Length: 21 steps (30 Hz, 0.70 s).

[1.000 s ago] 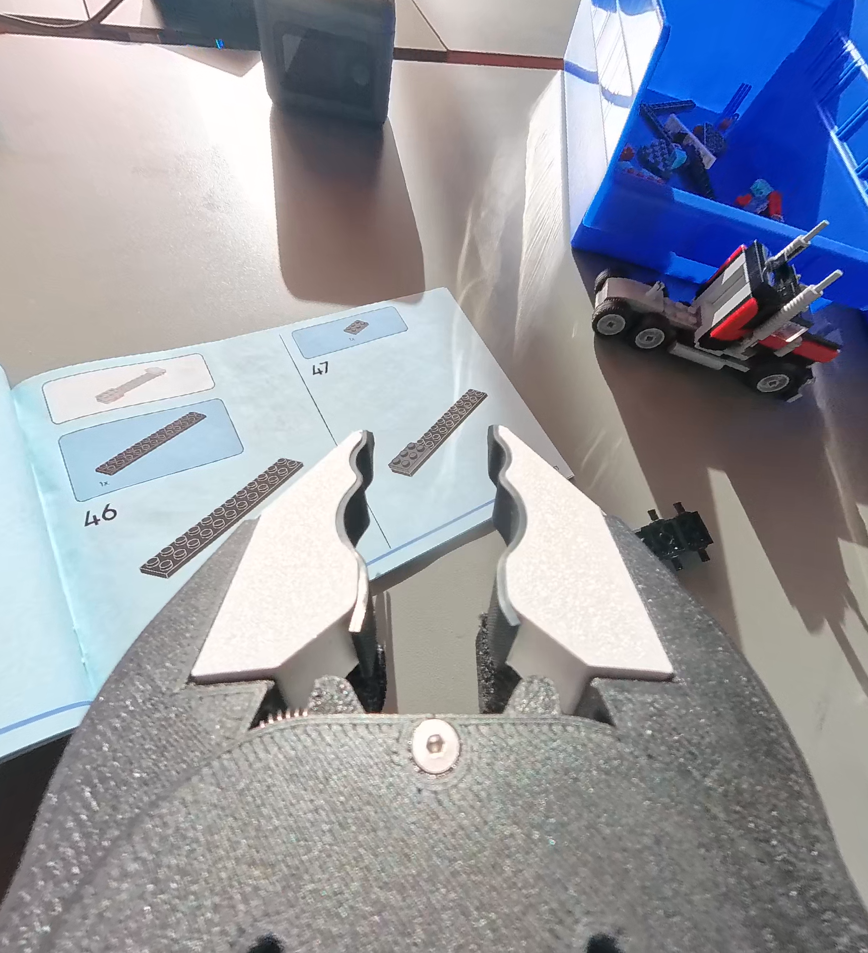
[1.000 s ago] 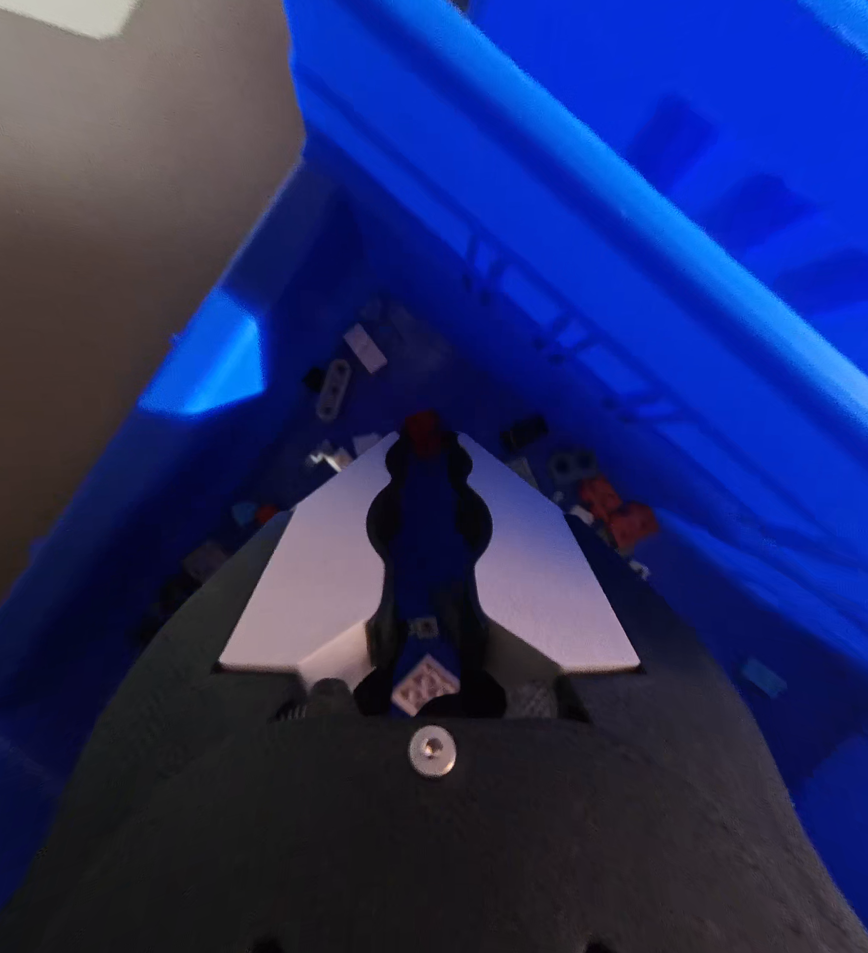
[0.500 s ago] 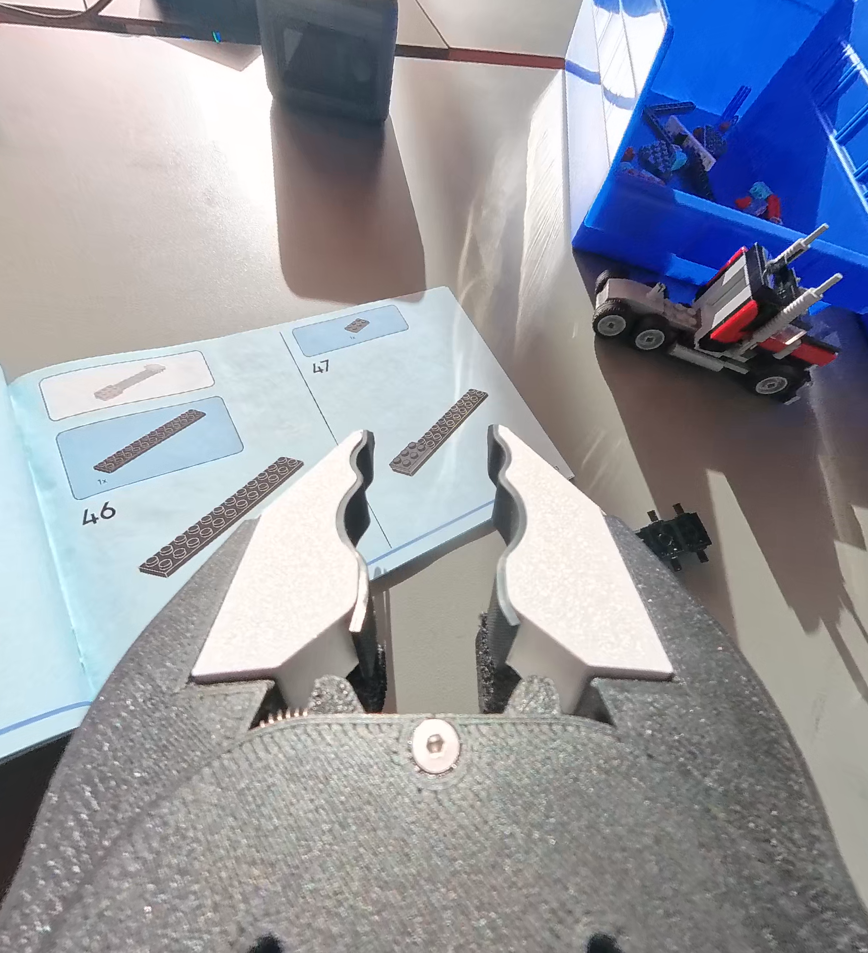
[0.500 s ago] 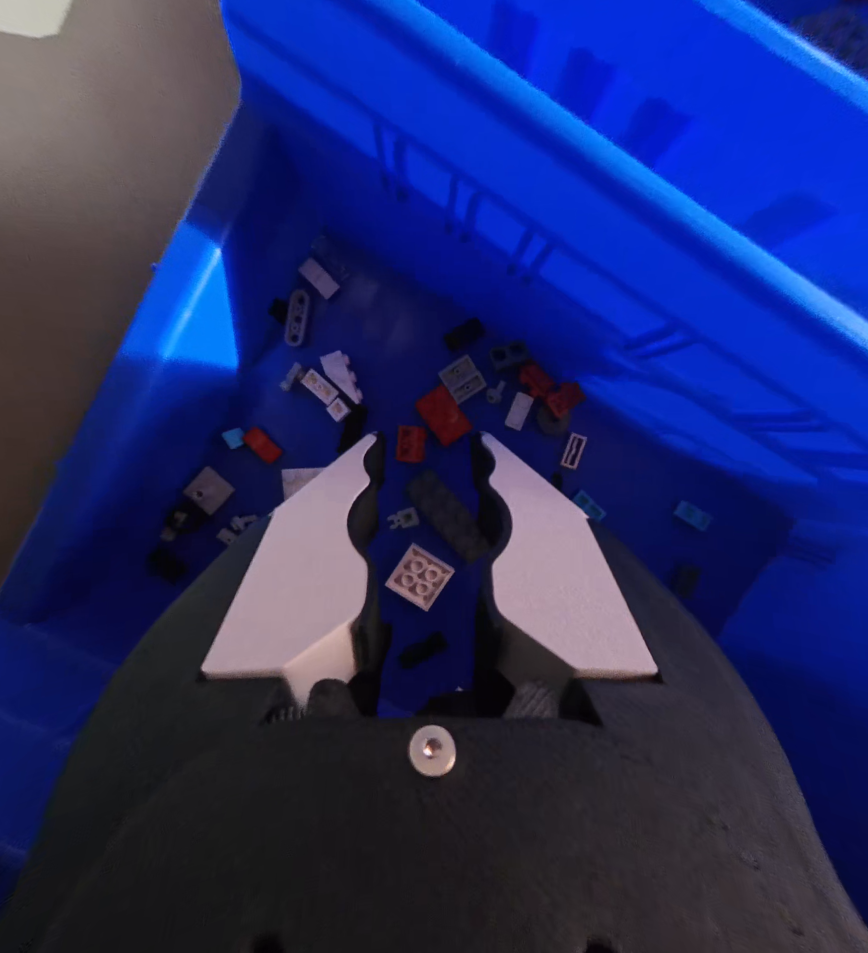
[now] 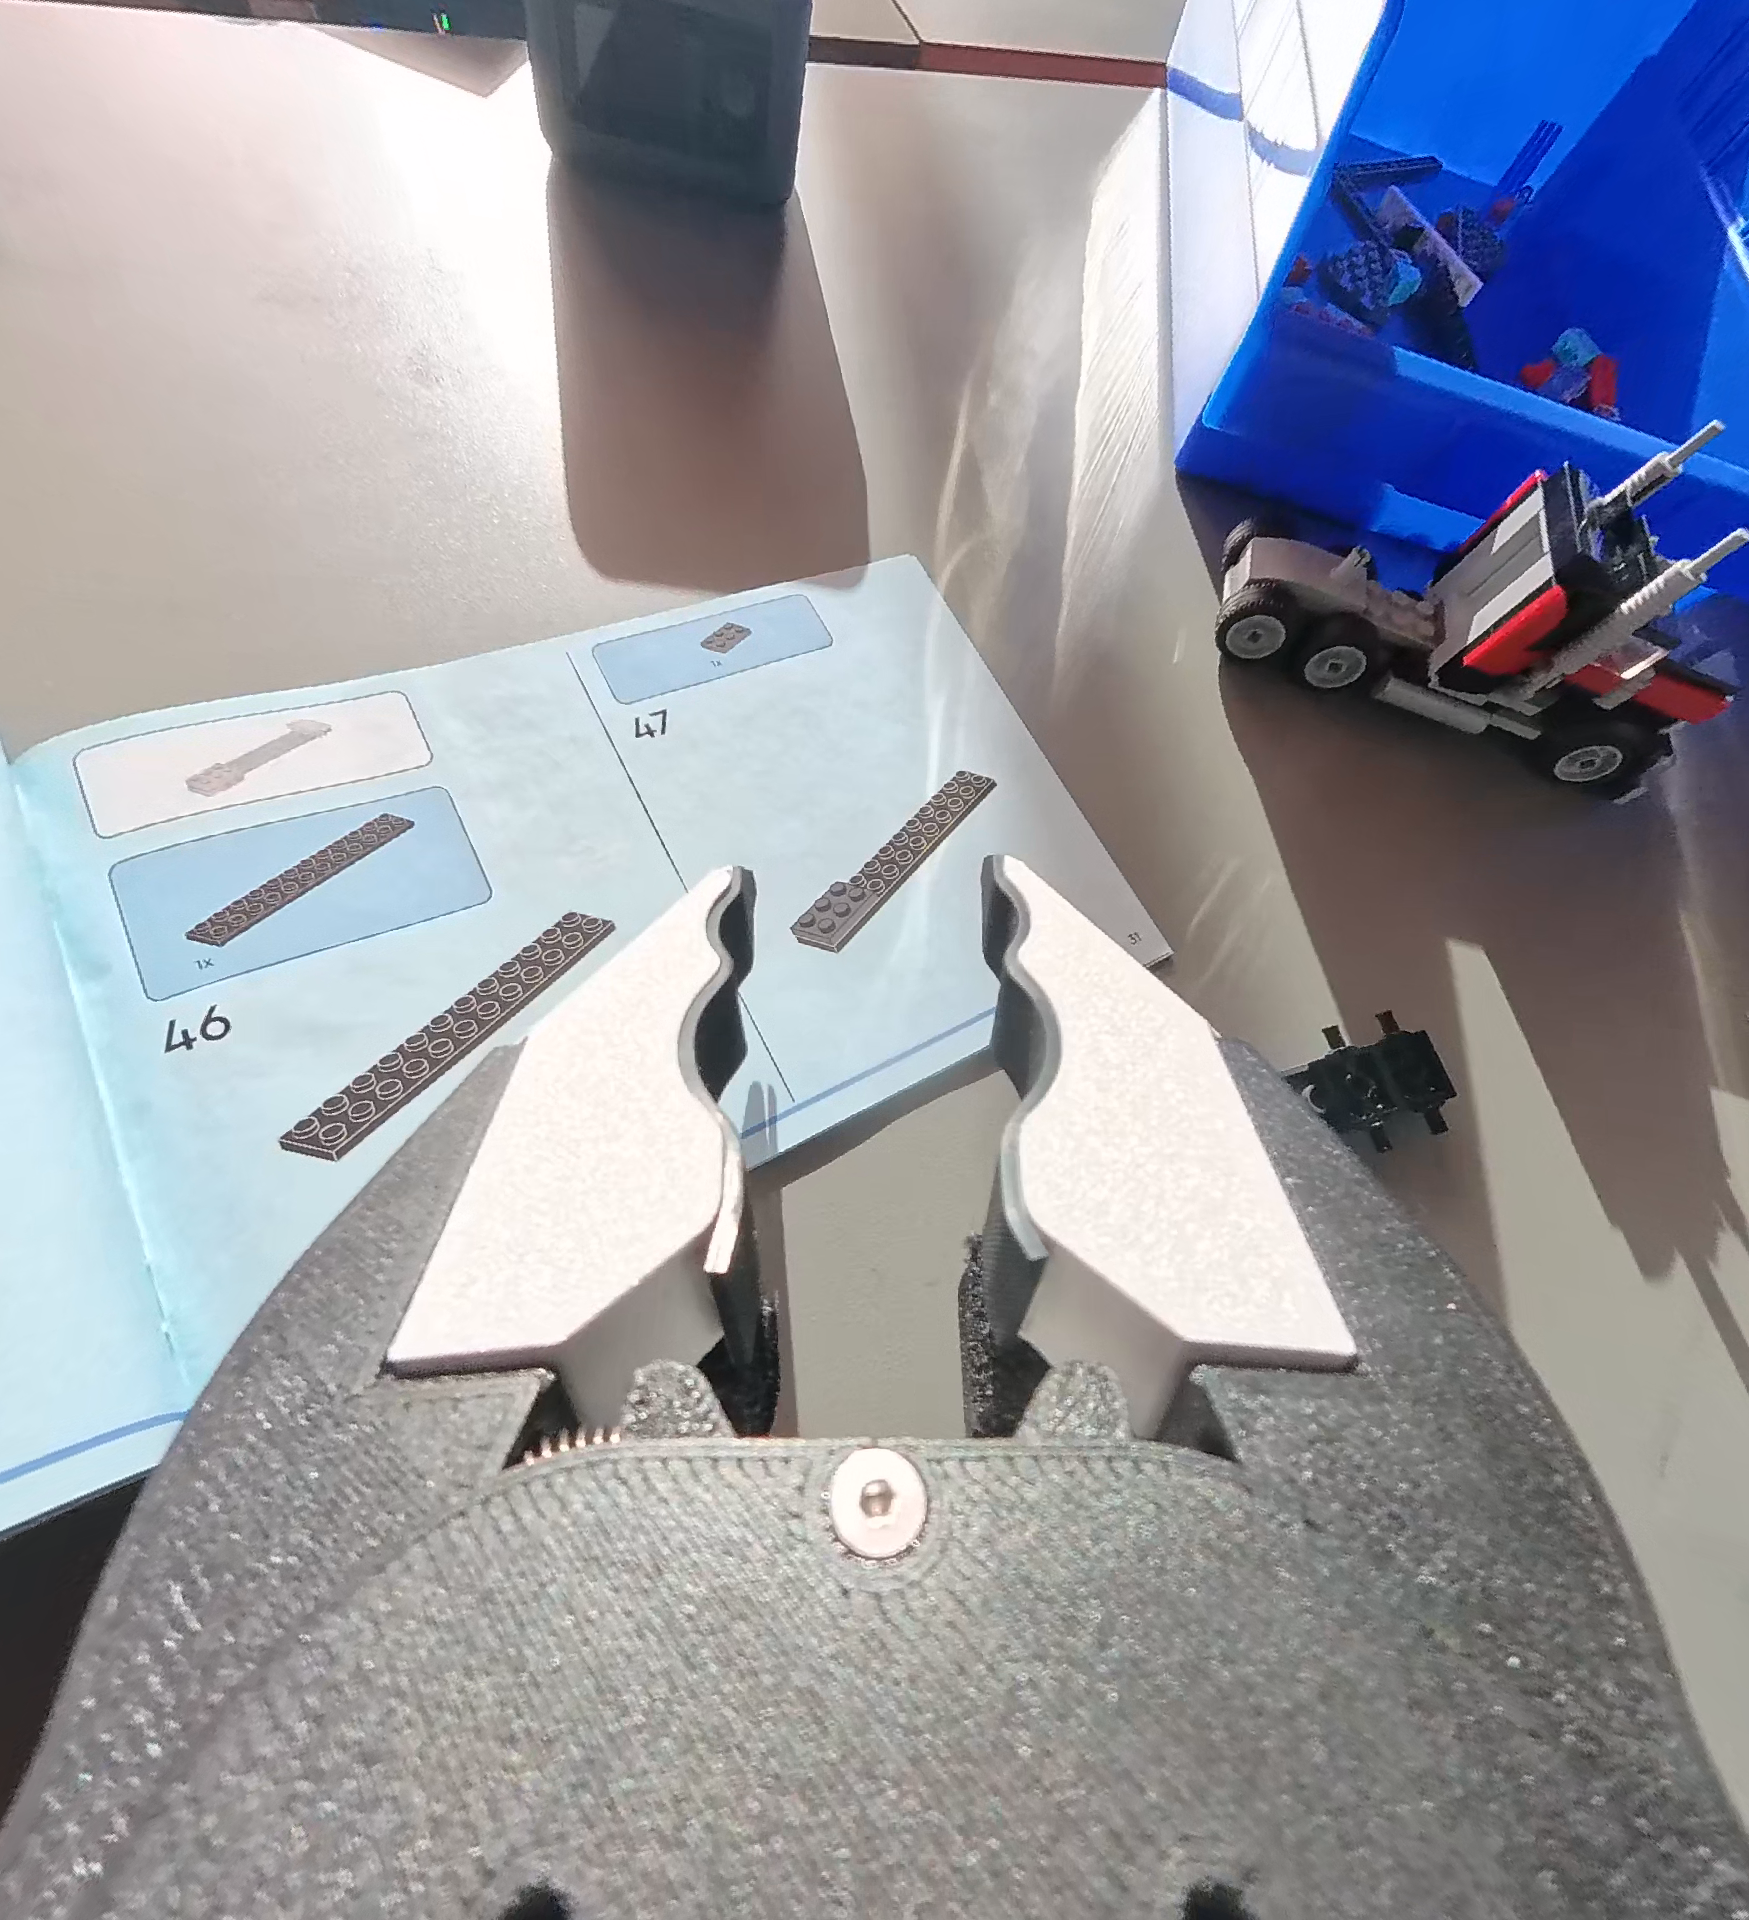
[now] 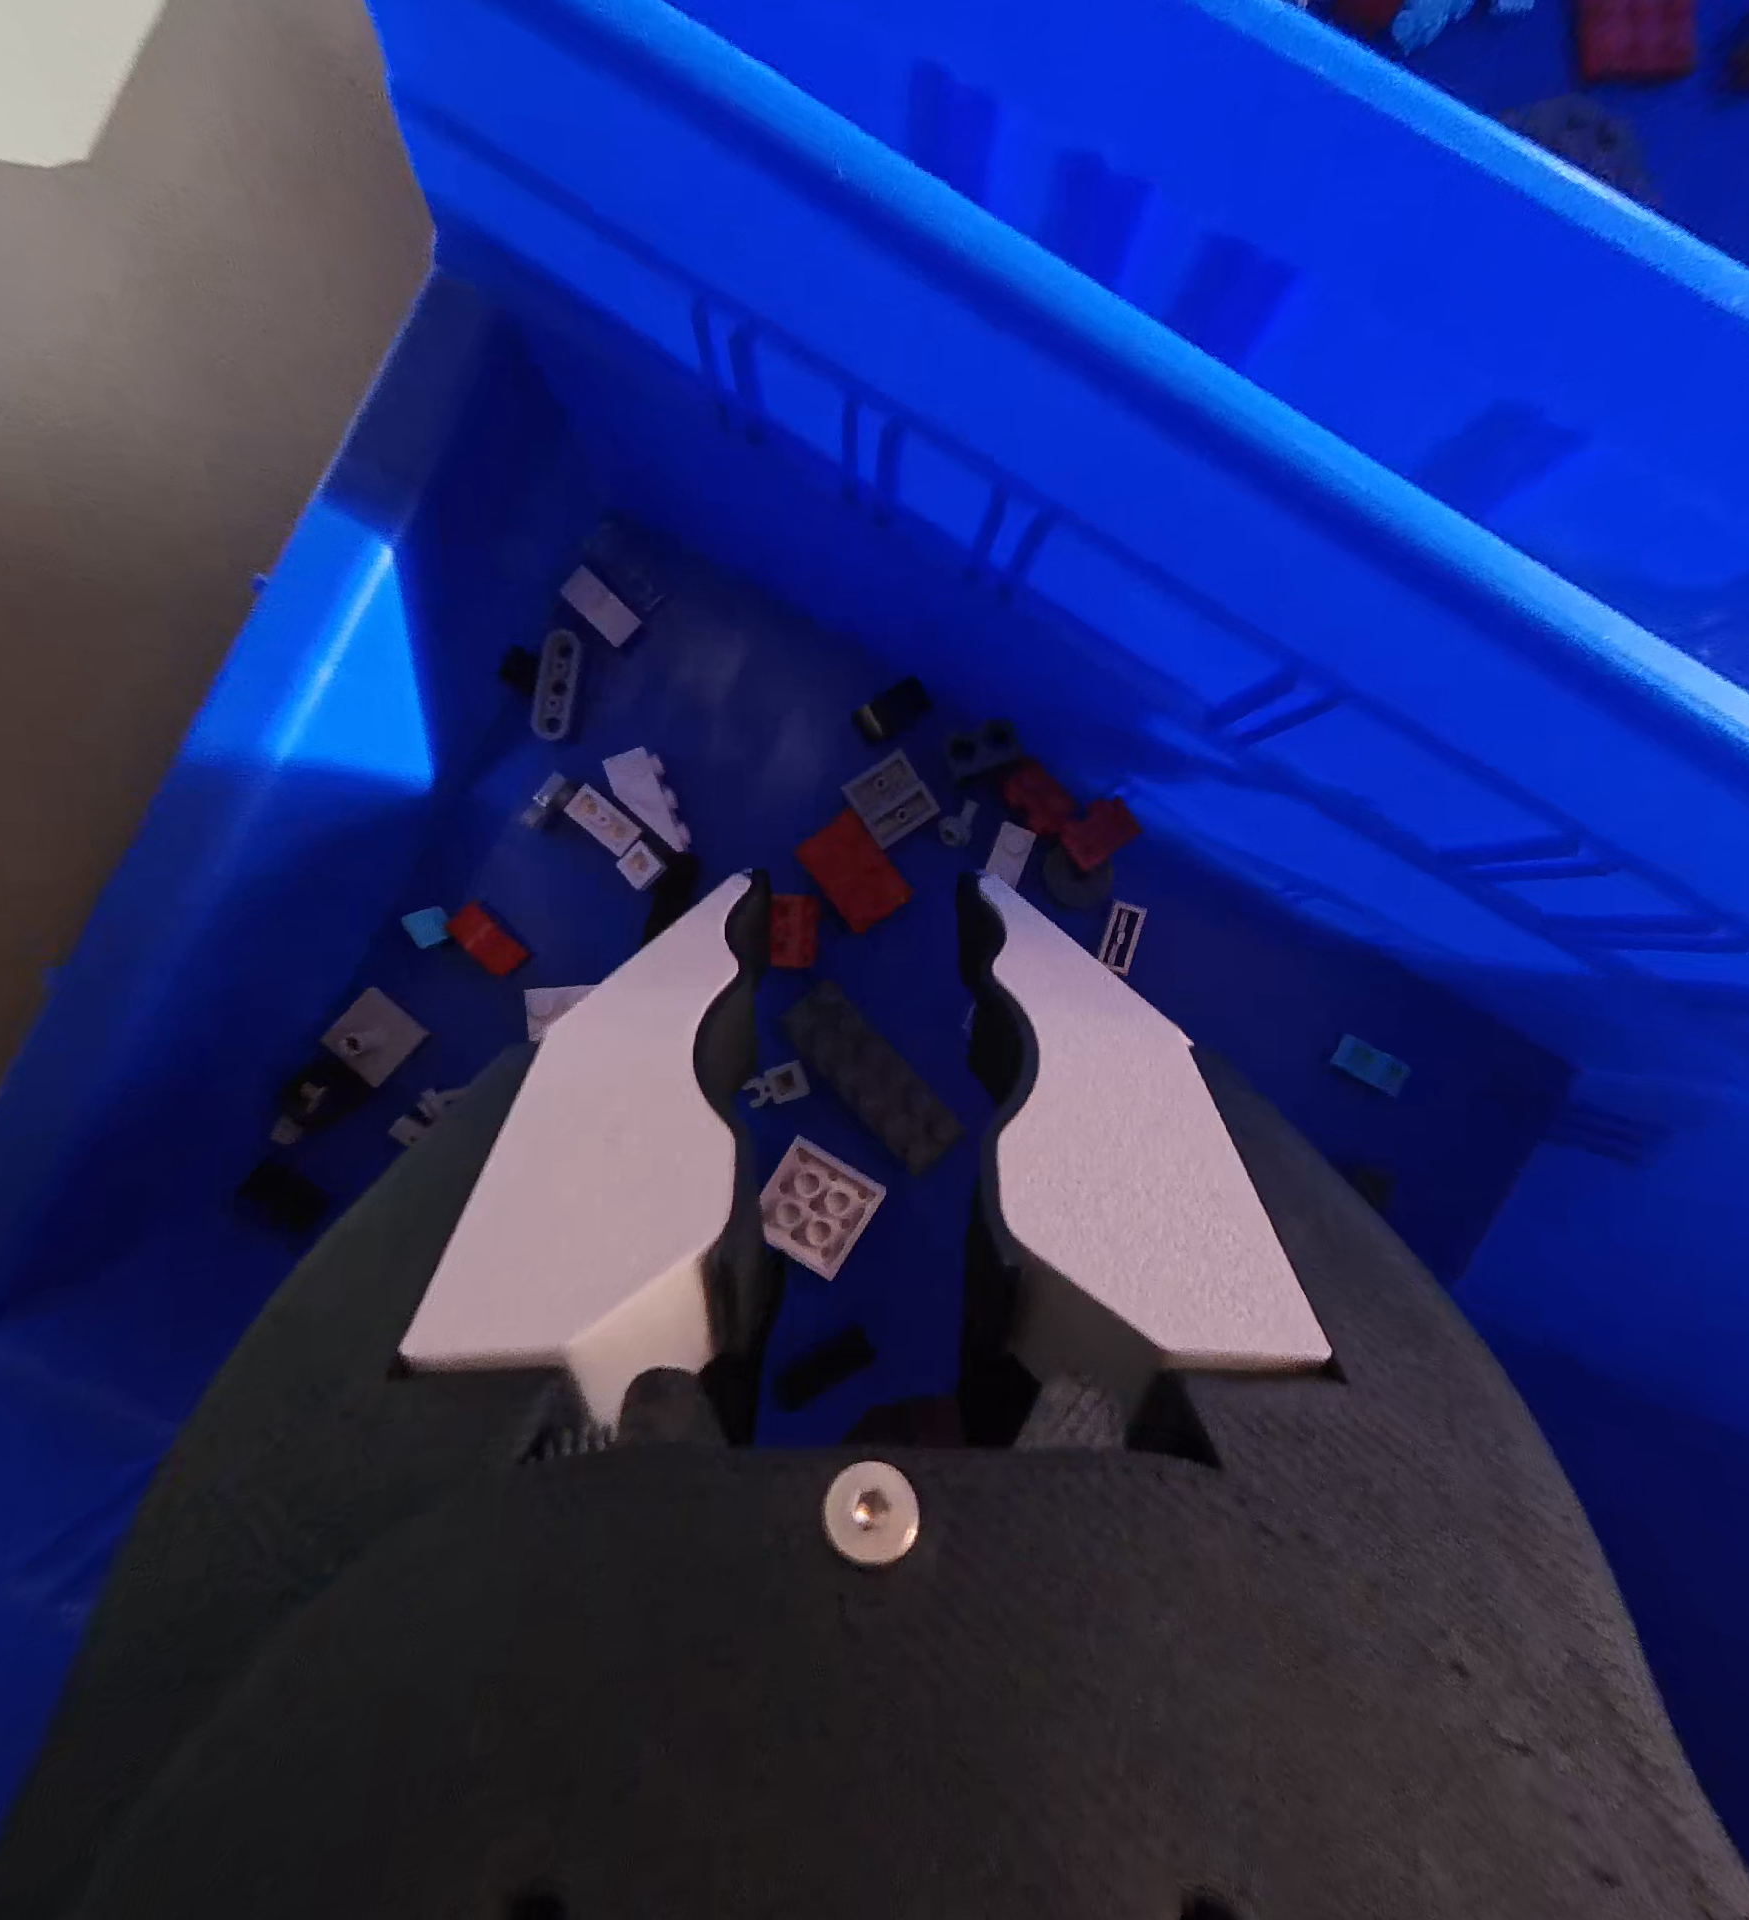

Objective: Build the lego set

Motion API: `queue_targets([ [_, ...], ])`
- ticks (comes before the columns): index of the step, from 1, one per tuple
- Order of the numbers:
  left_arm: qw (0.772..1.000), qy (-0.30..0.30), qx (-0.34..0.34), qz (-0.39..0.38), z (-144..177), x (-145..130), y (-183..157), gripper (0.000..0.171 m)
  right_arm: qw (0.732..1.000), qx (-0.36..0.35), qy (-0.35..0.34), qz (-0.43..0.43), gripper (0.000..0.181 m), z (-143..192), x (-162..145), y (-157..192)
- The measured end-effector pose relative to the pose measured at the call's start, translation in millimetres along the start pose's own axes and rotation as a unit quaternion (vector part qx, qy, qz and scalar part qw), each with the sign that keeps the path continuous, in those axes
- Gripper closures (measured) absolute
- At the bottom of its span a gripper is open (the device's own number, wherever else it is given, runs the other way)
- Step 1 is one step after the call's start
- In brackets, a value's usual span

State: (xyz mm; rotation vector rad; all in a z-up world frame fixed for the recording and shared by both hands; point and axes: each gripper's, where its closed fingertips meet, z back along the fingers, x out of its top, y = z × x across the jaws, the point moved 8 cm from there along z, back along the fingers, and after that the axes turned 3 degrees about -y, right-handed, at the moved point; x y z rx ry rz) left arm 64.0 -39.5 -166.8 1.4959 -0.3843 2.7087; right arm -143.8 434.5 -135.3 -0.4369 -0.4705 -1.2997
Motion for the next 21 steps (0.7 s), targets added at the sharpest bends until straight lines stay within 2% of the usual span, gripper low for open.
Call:
queue_targets([
  [21, 1.000, 0.001, 0.000, 0.001, -0.3, -0.2, 0.4, 0.126, 1.000, -0.010, -0.005, -0.006, 0.142, -5.9, -4.1, -2.9],
])
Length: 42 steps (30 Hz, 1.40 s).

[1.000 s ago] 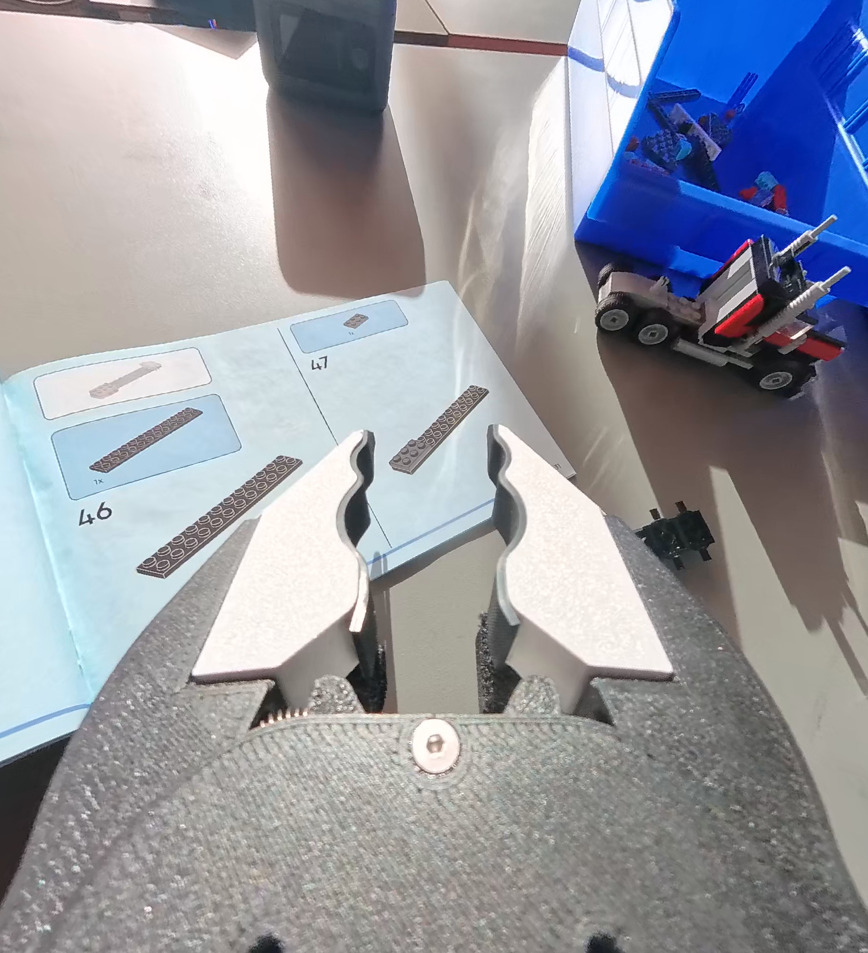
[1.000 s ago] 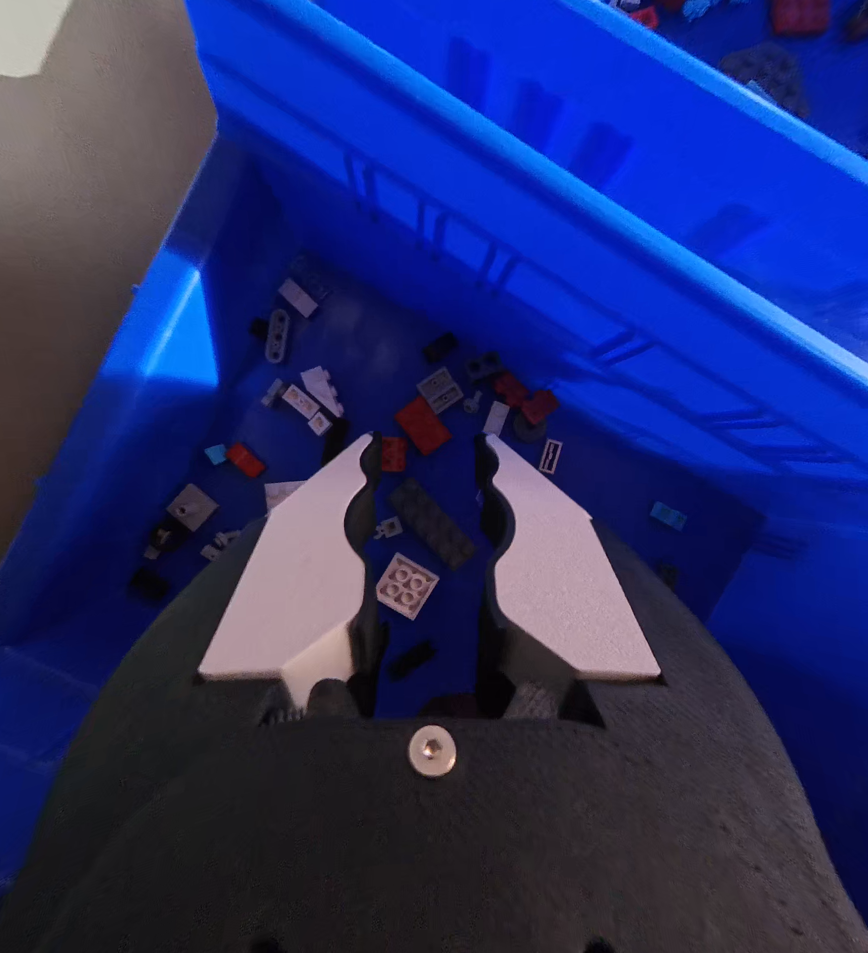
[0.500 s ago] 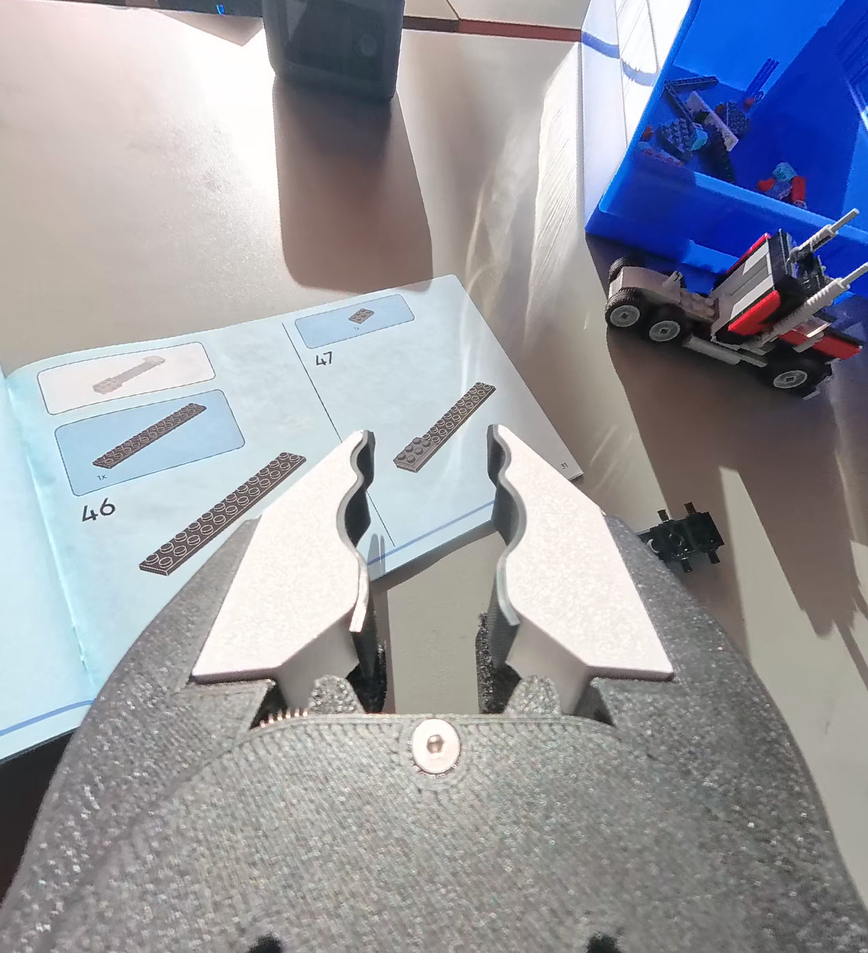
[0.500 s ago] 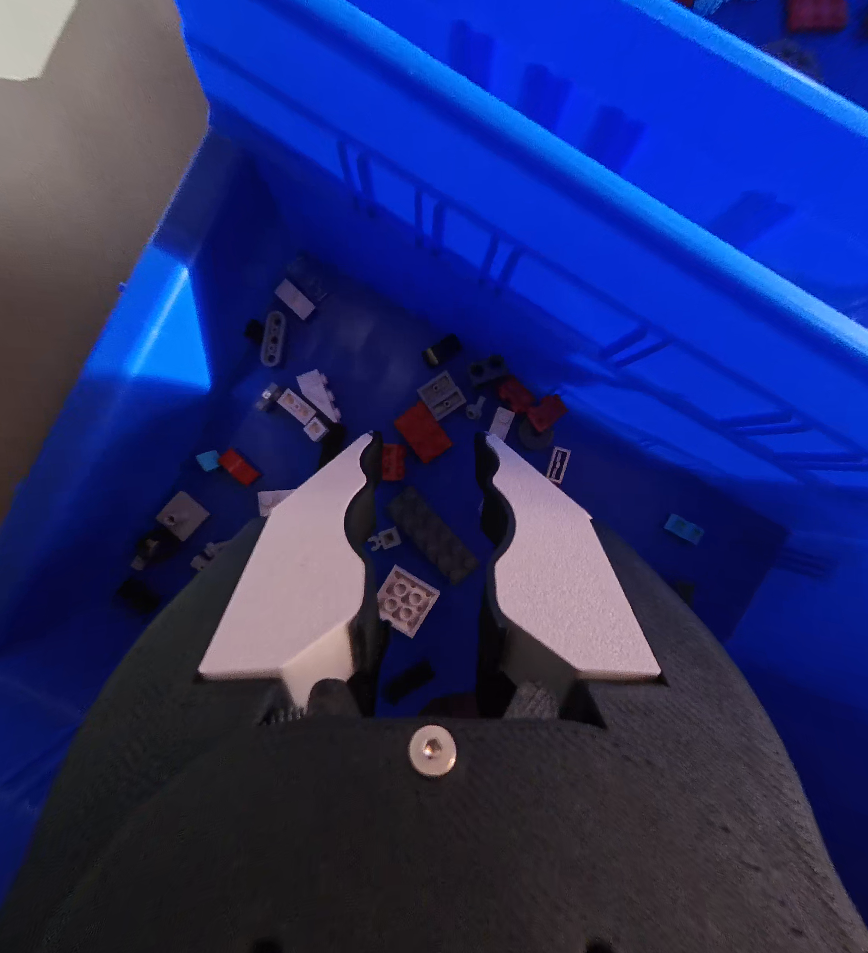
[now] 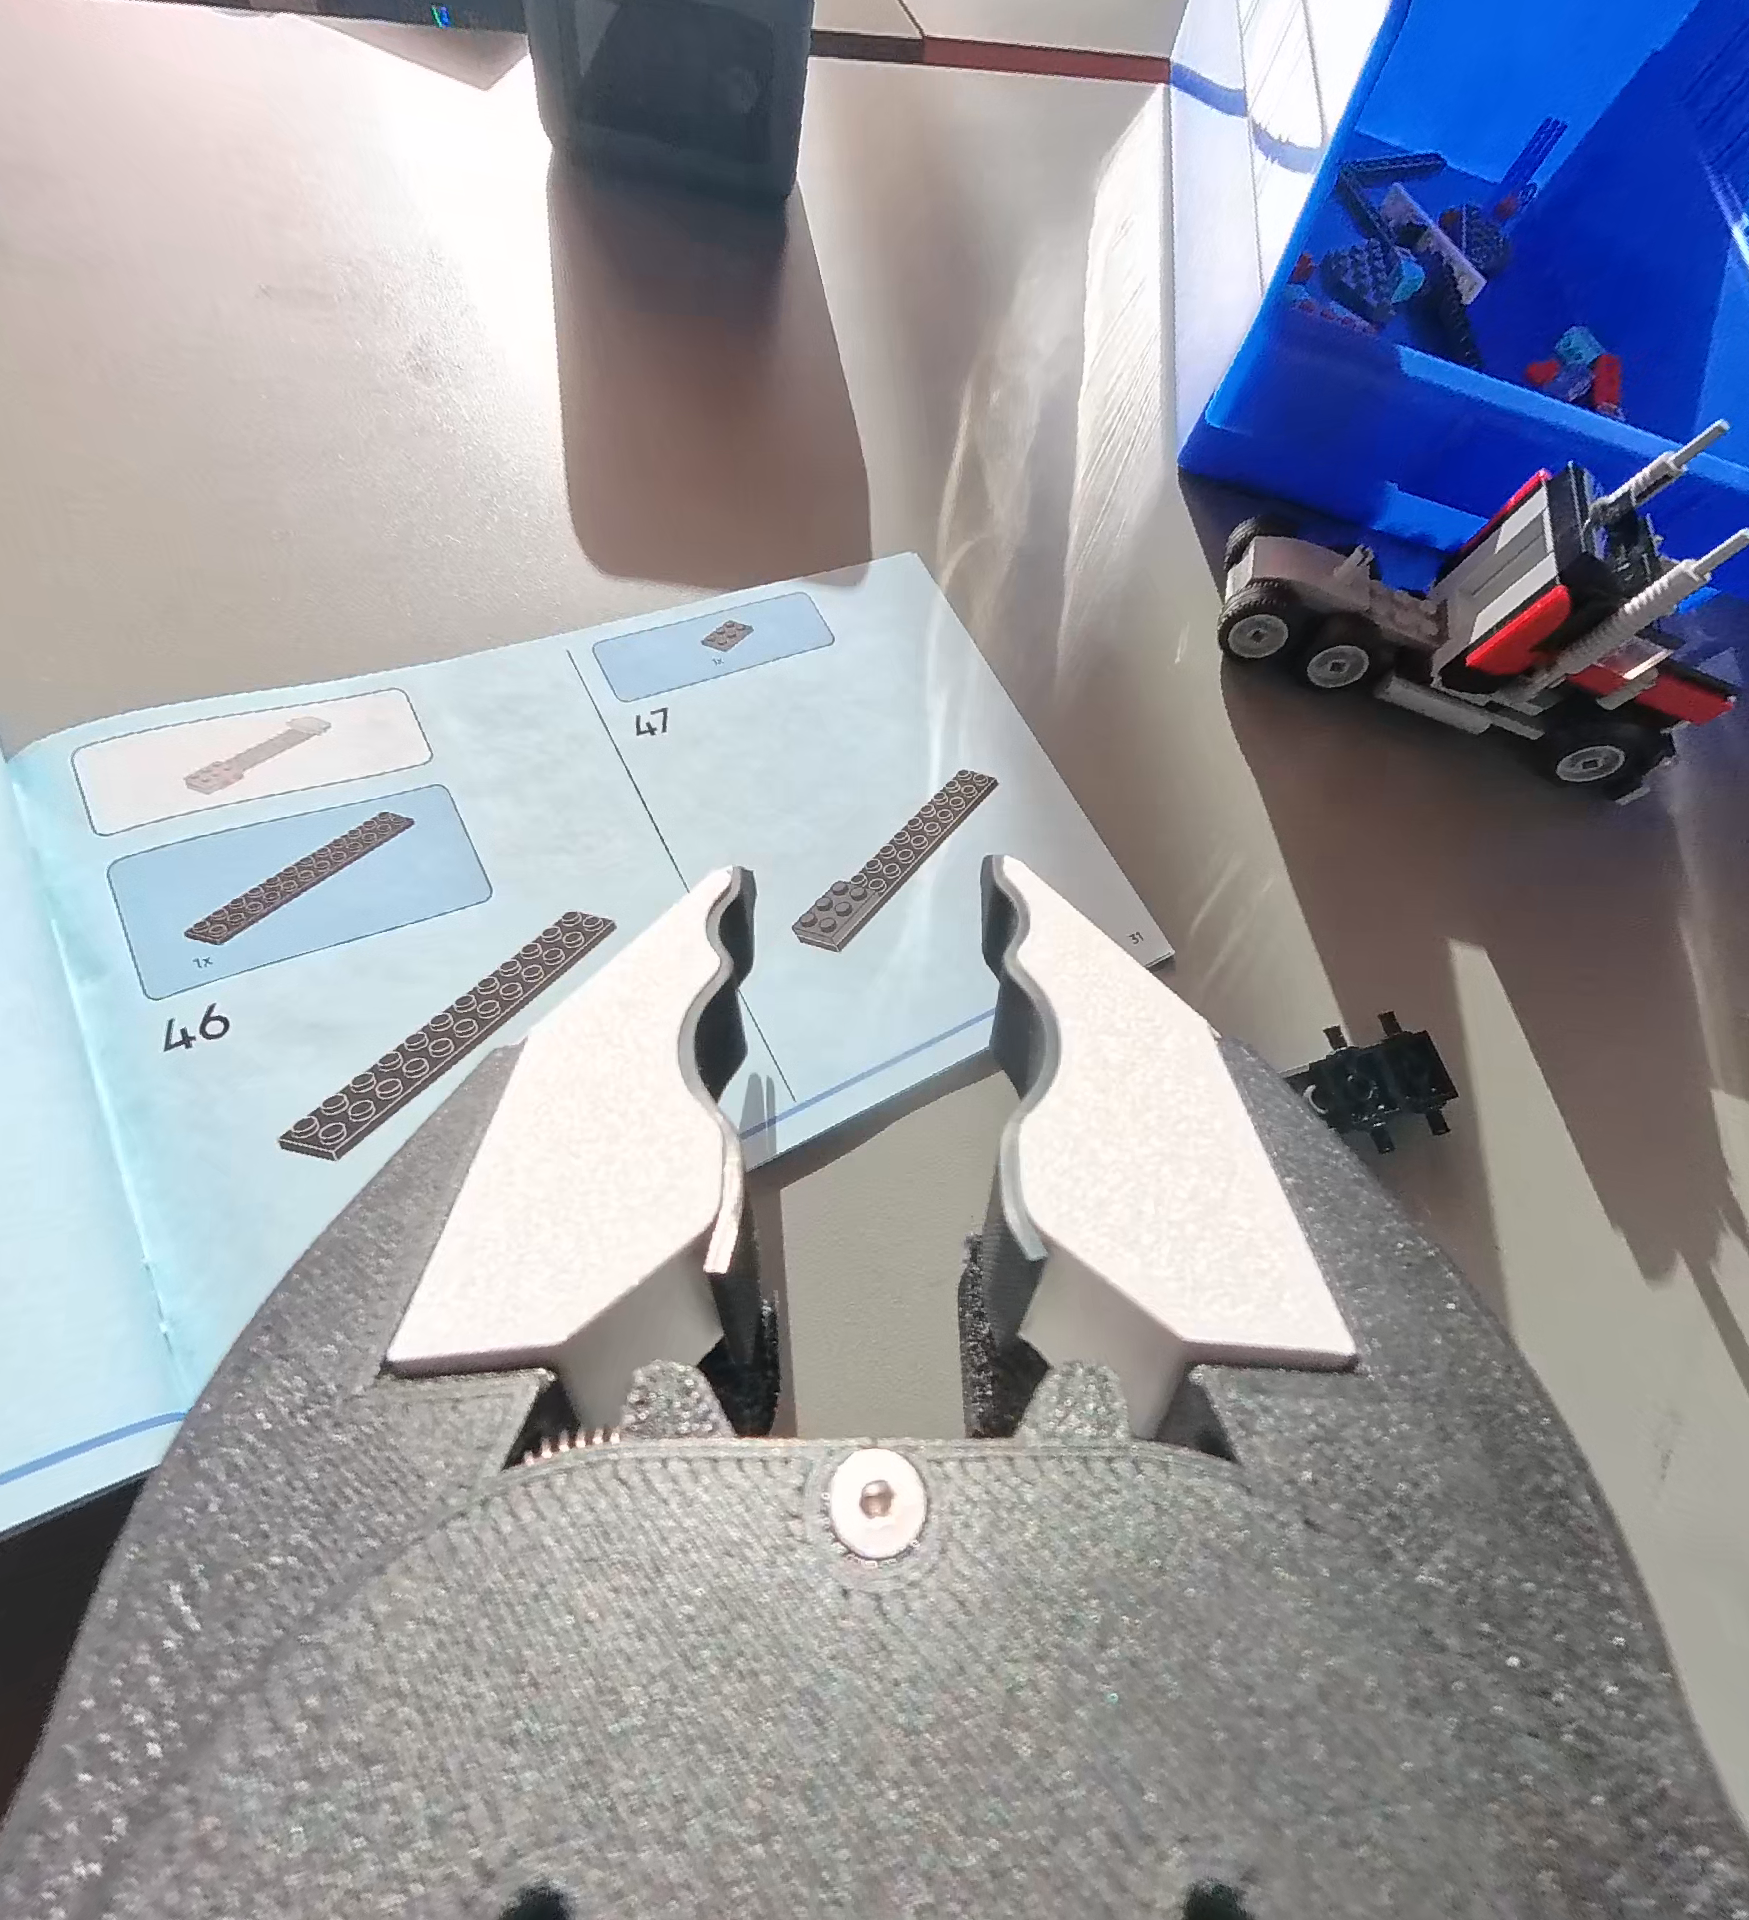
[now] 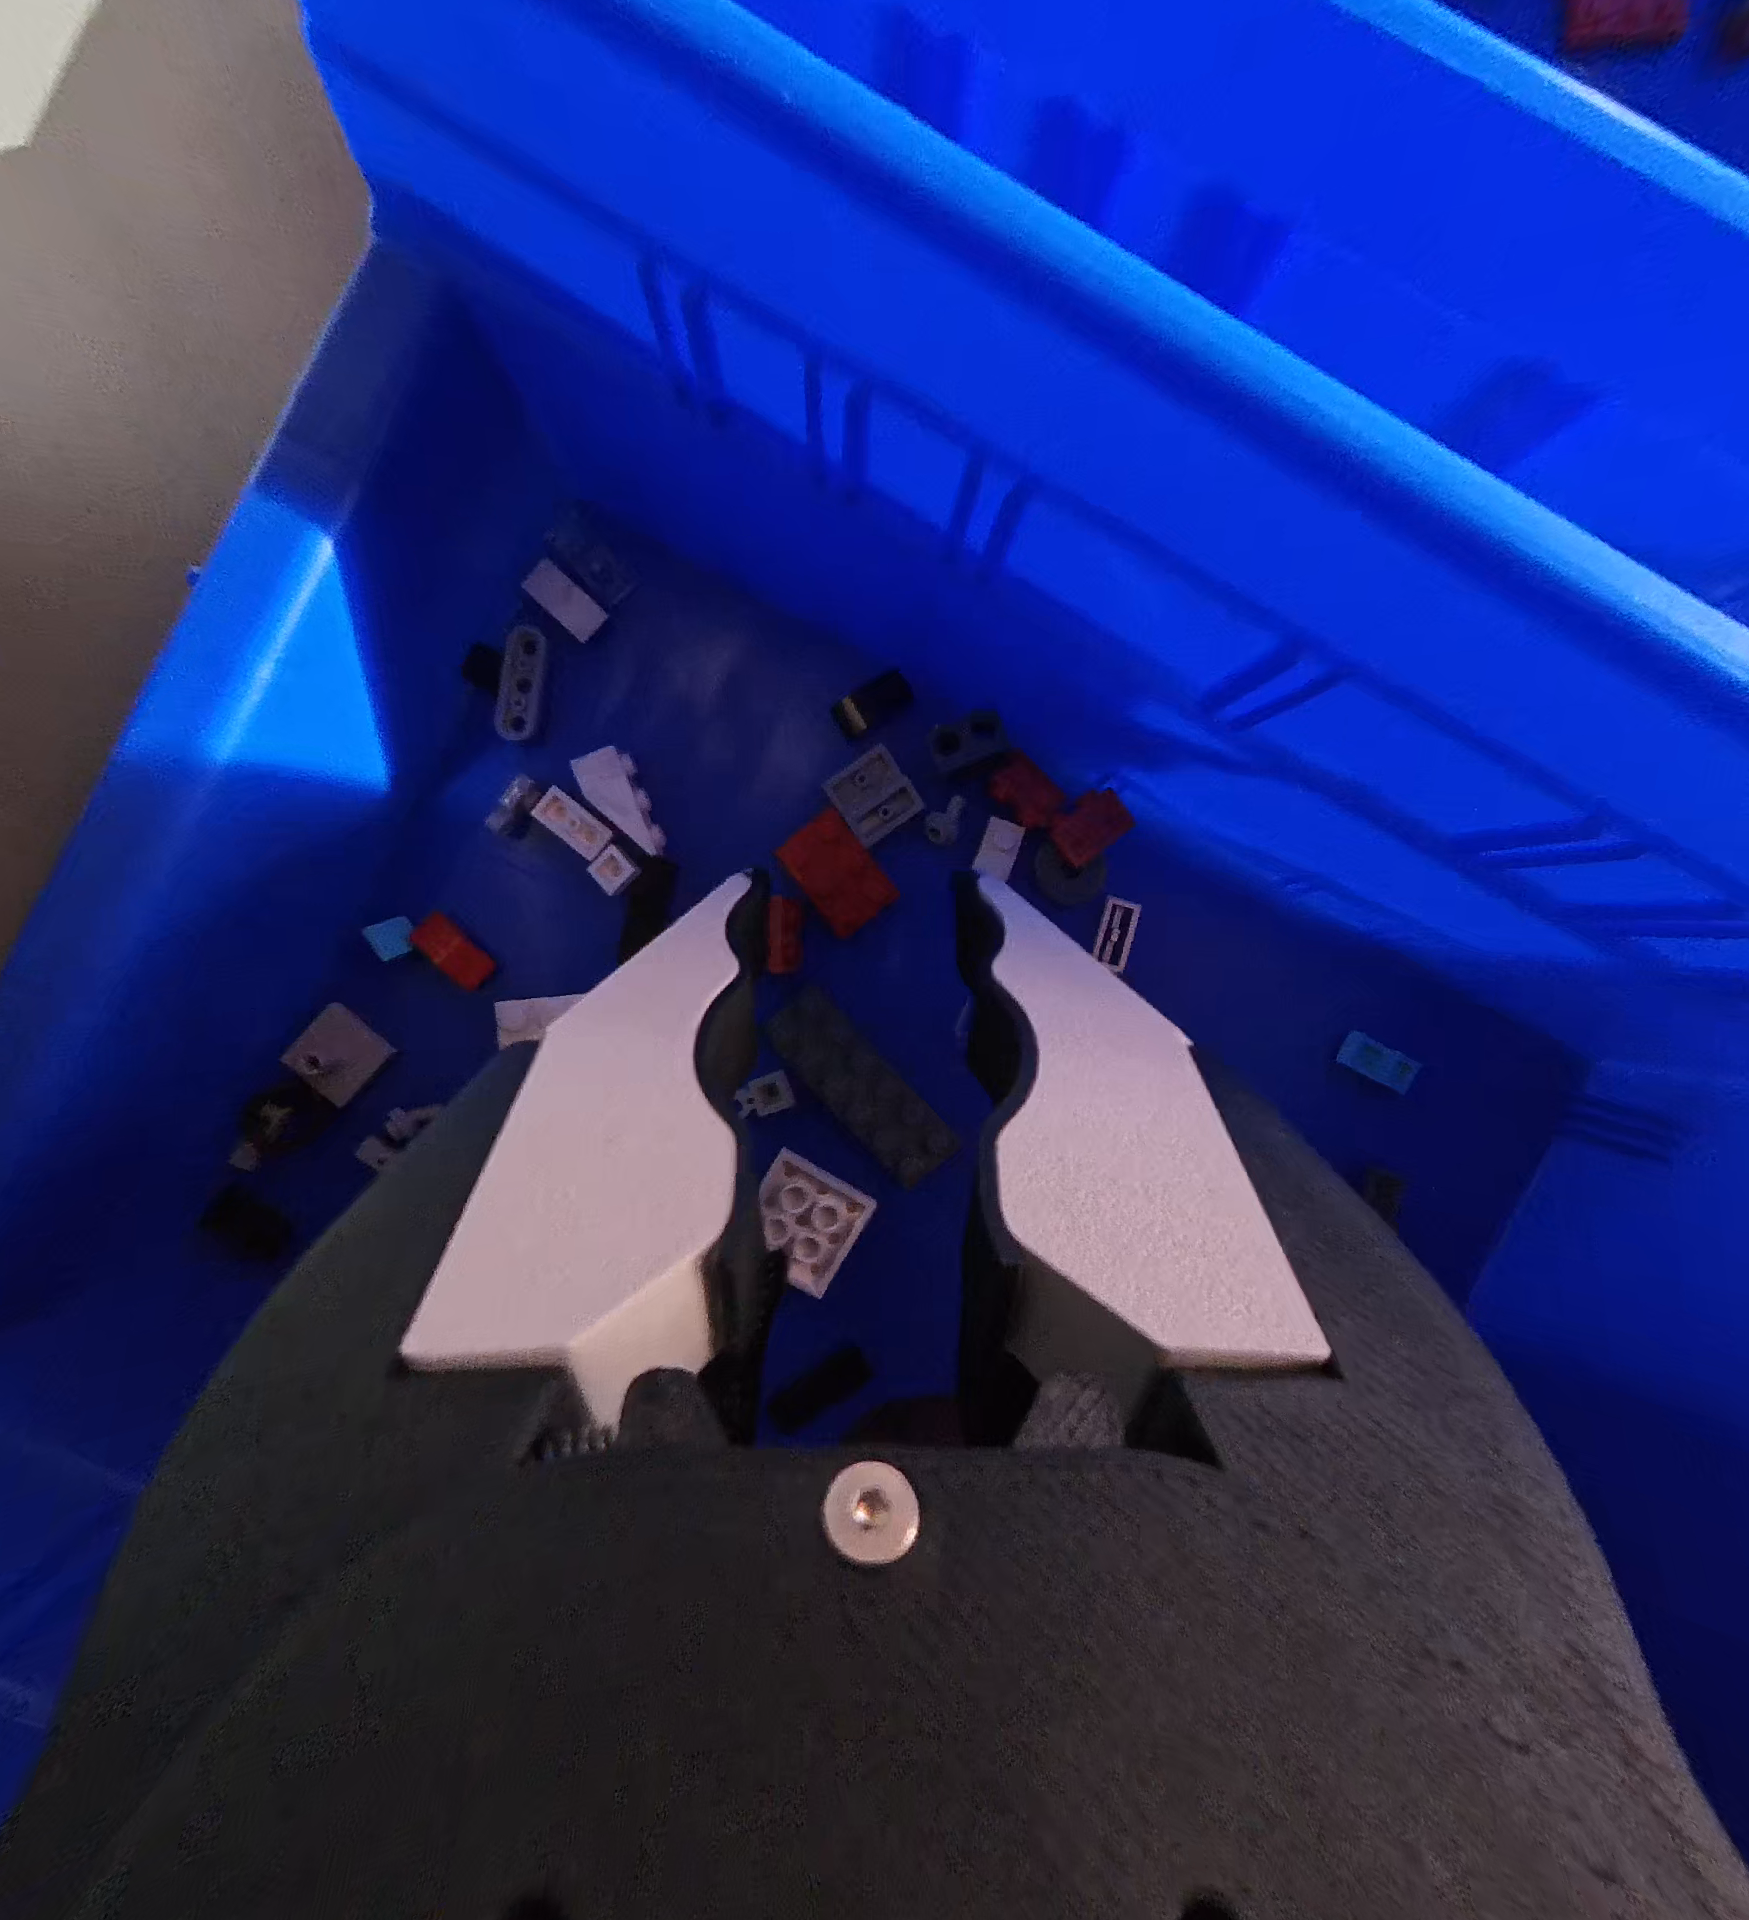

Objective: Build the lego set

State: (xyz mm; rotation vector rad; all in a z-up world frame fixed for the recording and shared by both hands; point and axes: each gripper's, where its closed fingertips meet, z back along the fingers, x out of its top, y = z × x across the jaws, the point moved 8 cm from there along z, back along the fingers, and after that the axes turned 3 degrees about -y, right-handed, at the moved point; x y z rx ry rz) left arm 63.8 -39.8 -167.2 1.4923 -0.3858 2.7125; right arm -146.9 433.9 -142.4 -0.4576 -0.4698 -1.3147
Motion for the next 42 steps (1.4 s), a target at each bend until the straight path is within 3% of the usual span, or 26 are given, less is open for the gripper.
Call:
queue_targets([
  [3, 1.000, -0.002, 0.000, 0.000, 0.3, 0.0, 0.0, 0.126, 0.999, -0.040, -0.030, -0.005, 0.142, 9.2, 4.6, -7.8],
  [7, 1.000, -0.005, -0.002, 0.002, 1.0, 0.2, 0.4, 0.126, 0.986, -0.136, -0.092, -0.013, 0.144, 49.2, 12.9, -26.6],
  [14, 1.000, -0.011, -0.009, 0.006, 2.1, 0.7, 0.6, 0.126, 0.963, -0.243, -0.087, -0.072, 0.146, 103.1, 5.8, -46.7],
  [25, 0.999, -0.018, -0.025, 0.019, 3.5, 1.3, 2.0, 0.126, 0.956, -0.270, -0.031, -0.113, 0.146, 102.3, 9.8, -47.5],
  [42, 0.998, -0.026, -0.048, 0.029, 5.9, 1.8, 2.5, 0.126, 0.949, -0.289, -0.010, -0.123, 0.146, 109.1, 45.8, -37.5],
])
